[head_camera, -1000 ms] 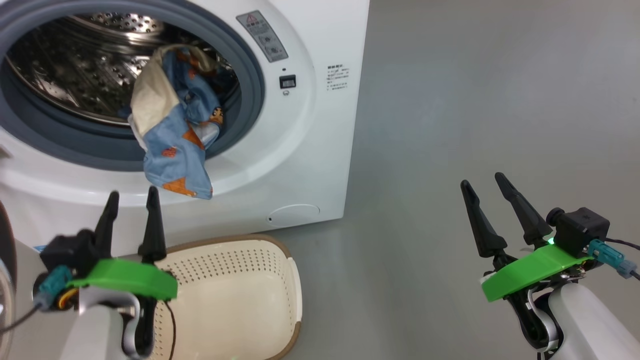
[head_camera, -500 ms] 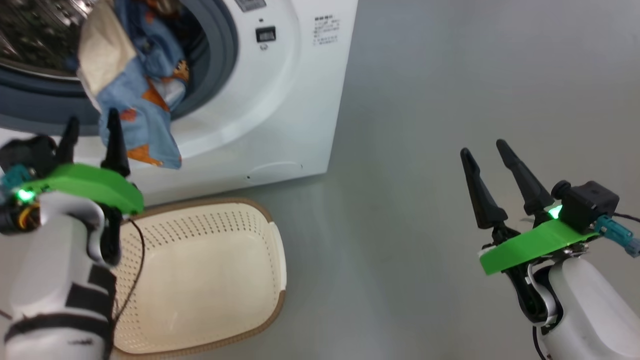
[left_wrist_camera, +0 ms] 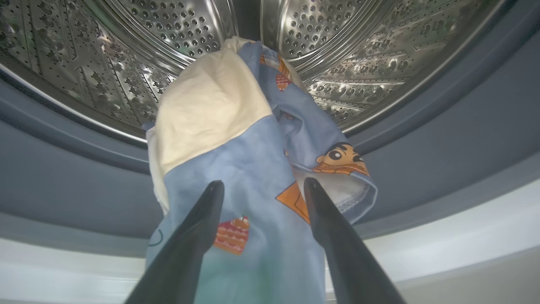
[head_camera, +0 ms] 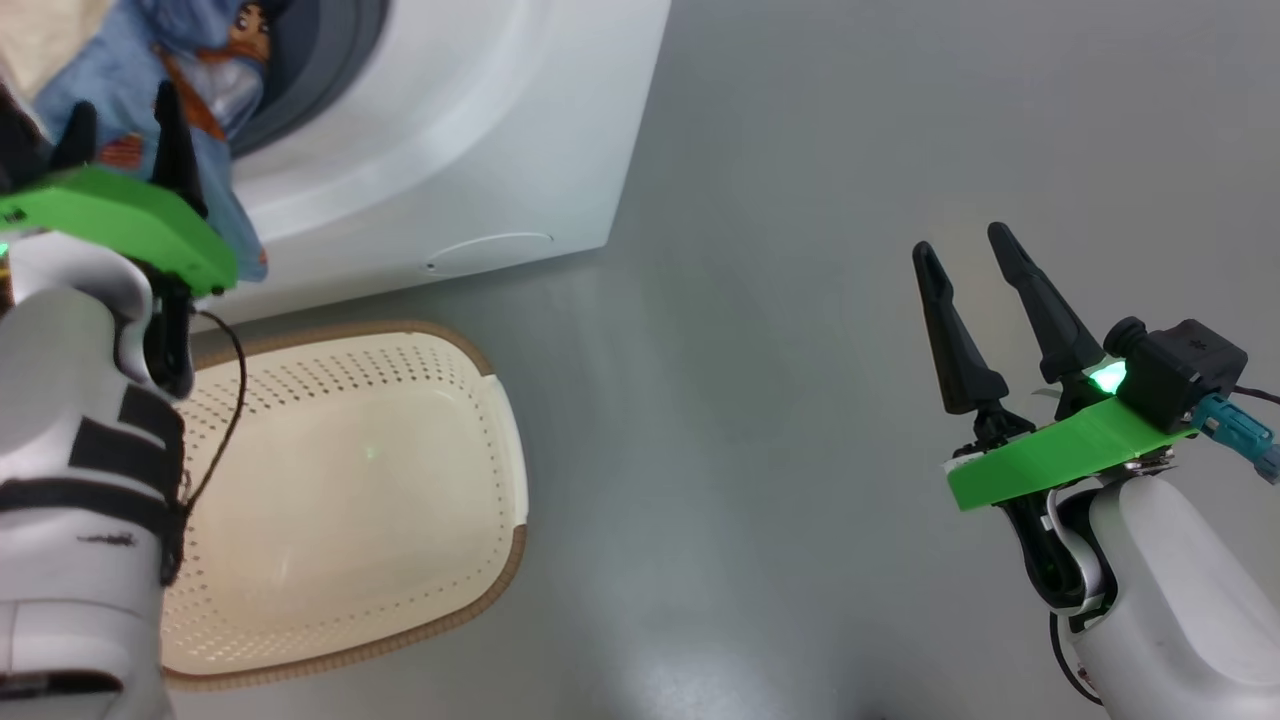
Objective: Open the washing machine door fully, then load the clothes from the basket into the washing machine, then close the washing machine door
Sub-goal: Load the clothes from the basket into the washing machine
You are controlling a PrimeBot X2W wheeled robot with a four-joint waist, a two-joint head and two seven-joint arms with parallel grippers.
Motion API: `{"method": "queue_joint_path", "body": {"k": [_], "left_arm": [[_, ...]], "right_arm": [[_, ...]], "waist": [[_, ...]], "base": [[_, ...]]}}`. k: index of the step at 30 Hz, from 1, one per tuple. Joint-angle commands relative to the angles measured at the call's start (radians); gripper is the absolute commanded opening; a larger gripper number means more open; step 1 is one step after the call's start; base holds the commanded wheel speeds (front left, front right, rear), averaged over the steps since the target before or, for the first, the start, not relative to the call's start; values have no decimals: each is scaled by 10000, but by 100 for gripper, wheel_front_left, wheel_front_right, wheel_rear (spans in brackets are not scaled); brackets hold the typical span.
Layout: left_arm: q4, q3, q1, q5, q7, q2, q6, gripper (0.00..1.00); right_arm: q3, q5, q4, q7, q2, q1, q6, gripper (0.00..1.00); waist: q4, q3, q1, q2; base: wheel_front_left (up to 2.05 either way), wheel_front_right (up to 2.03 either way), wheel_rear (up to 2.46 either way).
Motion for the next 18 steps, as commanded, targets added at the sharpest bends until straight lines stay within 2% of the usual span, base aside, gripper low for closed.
{"method": "queue_joint_path", "body": {"k": [1,10,13,14,18], "left_arm": [[56,87,-467,90,13,446,78,100],[1014,7,-1418,12,973,519,453,100],[1212,-58,-1560,45,1644,562,855,100],[1212,-58,-1560,45,1644,562,855,100],[1324,-118,-1701,94,2168,601,1492,100]], "right_arm": [[104,-131,-273,-82,-4,-28,44,100],[113,-136,-266,-82,113,-98,44,100],[118,-141,-268,-82,123,-99,44,100],[118,-141,-268,-82,123,-99,44,100],[141,-147,-275,-82,134,-105,44,100]], "waist": [[-243,299,-2,0],[-489,527,-2,0],[-540,557,-2,0],[-540,557,-2,0],[-581,575,-2,0]], "base": [[0,0,0],[0,0,0],[0,0,0],[0,0,0],[0,0,0]]}}
